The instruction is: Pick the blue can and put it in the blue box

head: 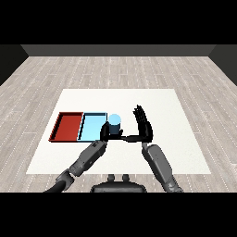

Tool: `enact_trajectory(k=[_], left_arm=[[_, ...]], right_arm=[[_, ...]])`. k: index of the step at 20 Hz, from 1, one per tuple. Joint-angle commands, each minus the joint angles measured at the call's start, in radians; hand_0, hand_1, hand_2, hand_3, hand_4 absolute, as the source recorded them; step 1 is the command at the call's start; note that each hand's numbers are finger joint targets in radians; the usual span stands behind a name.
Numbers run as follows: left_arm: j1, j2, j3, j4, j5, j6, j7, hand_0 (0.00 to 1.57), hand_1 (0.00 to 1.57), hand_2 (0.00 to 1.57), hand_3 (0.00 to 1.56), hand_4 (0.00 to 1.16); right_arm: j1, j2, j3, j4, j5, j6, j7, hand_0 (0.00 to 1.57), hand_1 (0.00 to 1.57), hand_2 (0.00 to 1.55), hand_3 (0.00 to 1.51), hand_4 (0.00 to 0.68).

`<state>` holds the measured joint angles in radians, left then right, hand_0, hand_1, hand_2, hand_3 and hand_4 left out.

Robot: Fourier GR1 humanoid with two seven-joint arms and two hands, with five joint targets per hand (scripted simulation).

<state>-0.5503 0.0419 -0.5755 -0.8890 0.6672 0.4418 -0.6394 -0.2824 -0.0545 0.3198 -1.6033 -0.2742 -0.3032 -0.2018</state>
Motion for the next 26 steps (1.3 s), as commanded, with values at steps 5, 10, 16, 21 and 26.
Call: enact_trajectory(k=[5,10,16,21,26], left_arm=[[-0.030,0.181,0.088,0.014,-0.049,-0.003,0.060,1.57,1.57,1.57,1.52,1.14],[-0.039,0.279,0.118,0.014,-0.093,0.032,0.167,1.57,1.57,1.57,1.52,1.15],[-0.133,0.305,0.044,0.207,-0.204,0.124,0.371,1.57,1.57,1.57,1.48,1.04],[-0.221,0.265,0.019,0.459,-0.257,0.108,0.495,1.50,1.50,1.40,1.18,0.97],[-0.235,0.167,-0.022,0.680,-0.293,0.097,0.644,0.95,0.95,0.85,0.44,0.88]], right_arm=[[0.137,-0.038,-0.173,-0.082,-0.138,0.063,-0.068,0.00,0.00,0.00,0.00,0.000],[0.144,-0.039,-0.205,-0.112,-0.159,0.059,-0.039,0.00,0.00,0.00,0.00,0.000],[0.203,-0.049,-0.228,-0.075,-0.181,0.112,-0.079,0.00,0.00,0.00,0.00,0.000],[0.190,-0.052,-0.256,-0.011,-0.199,0.151,-0.109,0.00,0.00,0.00,0.00,0.000],[0.154,0.008,-0.231,0.071,-0.179,0.136,-0.152,0.00,0.00,0.00,0.00,0.000]])
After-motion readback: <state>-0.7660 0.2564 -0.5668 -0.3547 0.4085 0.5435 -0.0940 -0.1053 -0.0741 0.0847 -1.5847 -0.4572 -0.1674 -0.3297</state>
